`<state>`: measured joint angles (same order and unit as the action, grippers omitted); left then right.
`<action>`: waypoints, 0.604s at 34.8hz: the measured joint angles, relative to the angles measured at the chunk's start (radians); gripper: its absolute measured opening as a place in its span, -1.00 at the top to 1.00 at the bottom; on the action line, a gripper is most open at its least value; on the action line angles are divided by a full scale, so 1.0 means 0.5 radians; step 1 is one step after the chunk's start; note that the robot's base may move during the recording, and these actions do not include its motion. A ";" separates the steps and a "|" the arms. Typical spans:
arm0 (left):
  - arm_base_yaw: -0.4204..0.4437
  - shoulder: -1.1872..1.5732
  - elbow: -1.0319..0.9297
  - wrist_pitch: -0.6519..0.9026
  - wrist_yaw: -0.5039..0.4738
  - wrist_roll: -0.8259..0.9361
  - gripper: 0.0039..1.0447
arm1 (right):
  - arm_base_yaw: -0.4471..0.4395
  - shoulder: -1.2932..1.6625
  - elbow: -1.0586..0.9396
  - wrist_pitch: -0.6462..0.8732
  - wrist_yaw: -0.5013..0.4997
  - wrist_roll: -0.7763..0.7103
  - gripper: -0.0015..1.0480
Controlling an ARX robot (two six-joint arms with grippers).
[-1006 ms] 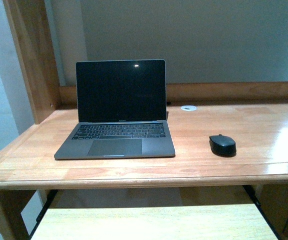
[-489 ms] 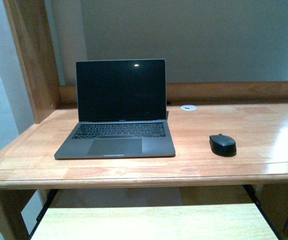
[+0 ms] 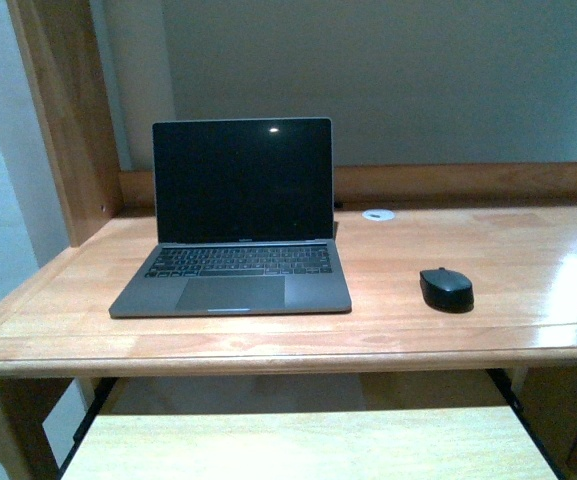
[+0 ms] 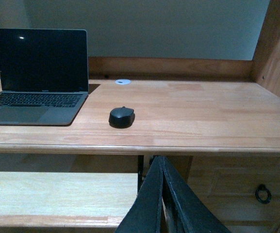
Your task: Place mouse
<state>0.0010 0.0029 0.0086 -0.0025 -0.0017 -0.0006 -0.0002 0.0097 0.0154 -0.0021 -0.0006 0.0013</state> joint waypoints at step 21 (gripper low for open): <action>0.000 0.000 0.000 0.000 0.001 0.000 -0.88 | 0.000 0.000 0.000 -0.002 0.000 -0.005 -0.87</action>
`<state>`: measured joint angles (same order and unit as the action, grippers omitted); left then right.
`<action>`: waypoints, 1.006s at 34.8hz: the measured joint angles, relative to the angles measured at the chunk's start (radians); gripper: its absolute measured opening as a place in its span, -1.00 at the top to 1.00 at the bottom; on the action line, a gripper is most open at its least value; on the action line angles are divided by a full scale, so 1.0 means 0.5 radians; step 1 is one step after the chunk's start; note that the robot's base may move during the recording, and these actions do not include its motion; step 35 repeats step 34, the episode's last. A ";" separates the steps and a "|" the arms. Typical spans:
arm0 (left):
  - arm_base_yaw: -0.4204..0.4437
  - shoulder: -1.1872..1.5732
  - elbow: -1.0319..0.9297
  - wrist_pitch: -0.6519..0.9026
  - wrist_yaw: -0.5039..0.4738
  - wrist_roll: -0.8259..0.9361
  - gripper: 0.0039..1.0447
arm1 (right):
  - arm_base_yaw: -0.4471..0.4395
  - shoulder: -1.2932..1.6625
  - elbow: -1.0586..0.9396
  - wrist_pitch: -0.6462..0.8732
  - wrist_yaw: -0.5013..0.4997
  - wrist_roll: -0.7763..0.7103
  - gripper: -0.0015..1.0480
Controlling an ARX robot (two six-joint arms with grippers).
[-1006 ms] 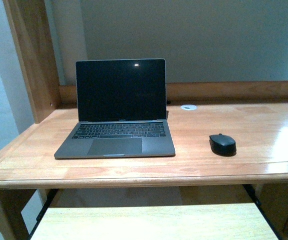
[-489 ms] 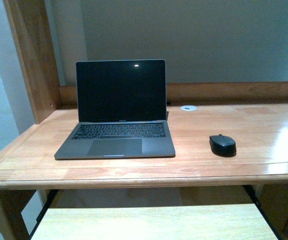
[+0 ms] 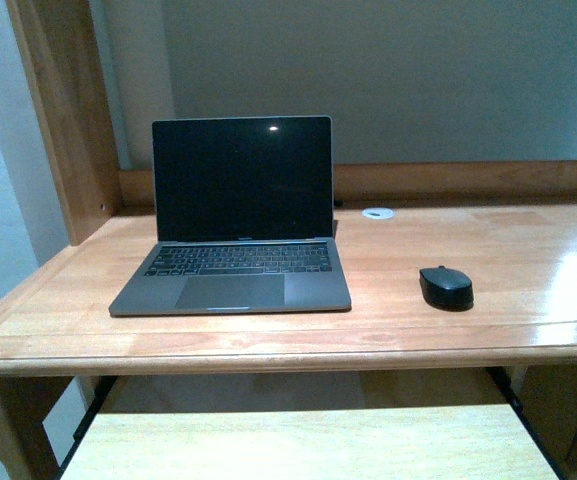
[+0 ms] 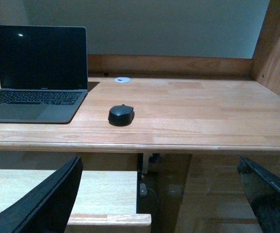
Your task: Place mouse
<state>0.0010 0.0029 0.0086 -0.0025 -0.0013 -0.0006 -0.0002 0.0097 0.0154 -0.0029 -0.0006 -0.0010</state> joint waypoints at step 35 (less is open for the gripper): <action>0.000 0.000 0.000 0.000 0.000 0.000 -0.88 | 0.000 0.000 0.000 0.000 0.000 0.000 -0.87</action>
